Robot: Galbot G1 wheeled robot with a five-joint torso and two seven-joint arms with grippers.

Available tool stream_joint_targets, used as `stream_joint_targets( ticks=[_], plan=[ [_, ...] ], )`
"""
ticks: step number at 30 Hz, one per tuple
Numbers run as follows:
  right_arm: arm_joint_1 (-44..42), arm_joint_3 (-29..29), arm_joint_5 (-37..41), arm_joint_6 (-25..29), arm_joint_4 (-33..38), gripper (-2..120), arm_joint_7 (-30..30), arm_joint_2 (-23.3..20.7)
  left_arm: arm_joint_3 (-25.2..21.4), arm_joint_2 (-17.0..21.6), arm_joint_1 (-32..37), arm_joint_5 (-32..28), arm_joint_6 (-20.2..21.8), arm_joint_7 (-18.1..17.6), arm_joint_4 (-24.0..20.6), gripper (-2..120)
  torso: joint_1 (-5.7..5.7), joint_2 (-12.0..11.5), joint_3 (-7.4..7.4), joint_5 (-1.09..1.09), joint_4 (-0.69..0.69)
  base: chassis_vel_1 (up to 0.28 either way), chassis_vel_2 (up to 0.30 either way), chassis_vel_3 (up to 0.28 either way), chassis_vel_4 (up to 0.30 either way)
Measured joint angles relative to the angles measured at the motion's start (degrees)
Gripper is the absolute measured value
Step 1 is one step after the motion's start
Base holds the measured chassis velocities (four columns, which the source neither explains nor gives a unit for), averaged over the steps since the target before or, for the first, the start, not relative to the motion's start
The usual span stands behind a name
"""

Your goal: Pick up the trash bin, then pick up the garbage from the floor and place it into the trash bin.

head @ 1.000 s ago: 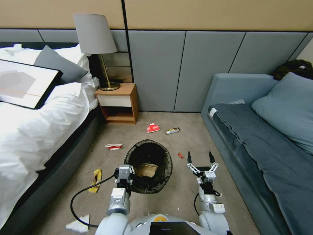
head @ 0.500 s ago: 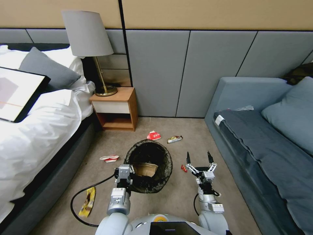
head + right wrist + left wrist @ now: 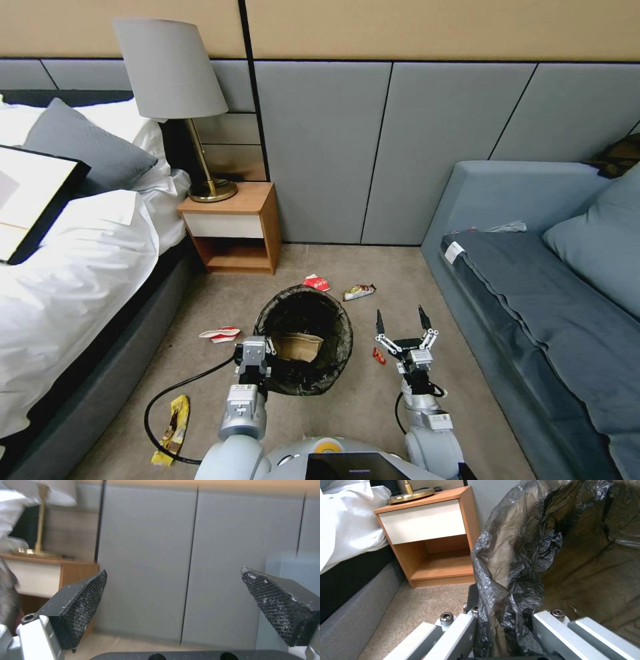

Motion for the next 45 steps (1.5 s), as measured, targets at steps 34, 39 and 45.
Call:
stream_joint_targets(
  ticks=[34, 39, 45],
  plan=[
    [13.7, -5.5, 9.0, -35.3, -31.4, 100, -4.9, -11.9, 0.2, 0.1, -0.1, 0.2, -0.1, 0.0, 0.1, 0, 0.0, 0.0, 0.0, 0.0, 0.01, 0.0, 0.0, 0.0, 0.0],
    [15.2, -5.0, 8.0, -32.7, -35.1, 100, -8.3, -11.0, 0.2, 0.0, -0.1, 0.2, -0.1, 0.0, 0.1, 0, 0.0, 0.0, 0.0, 0.0, 0.01, 0.0, 0.0, 0.0, 0.0],
    [17.9, -4.6, 6.0, -27.8, -40.4, 100, -11.3, -9.9, 0.0, -0.1, 0.3, 0.3, 0.0, -0.2, -0.1, 0, 0.0, 0.0, 0.01, 0.0, 0.01, 0.0, 0.0, 0.0, 0.0]
  ],
)
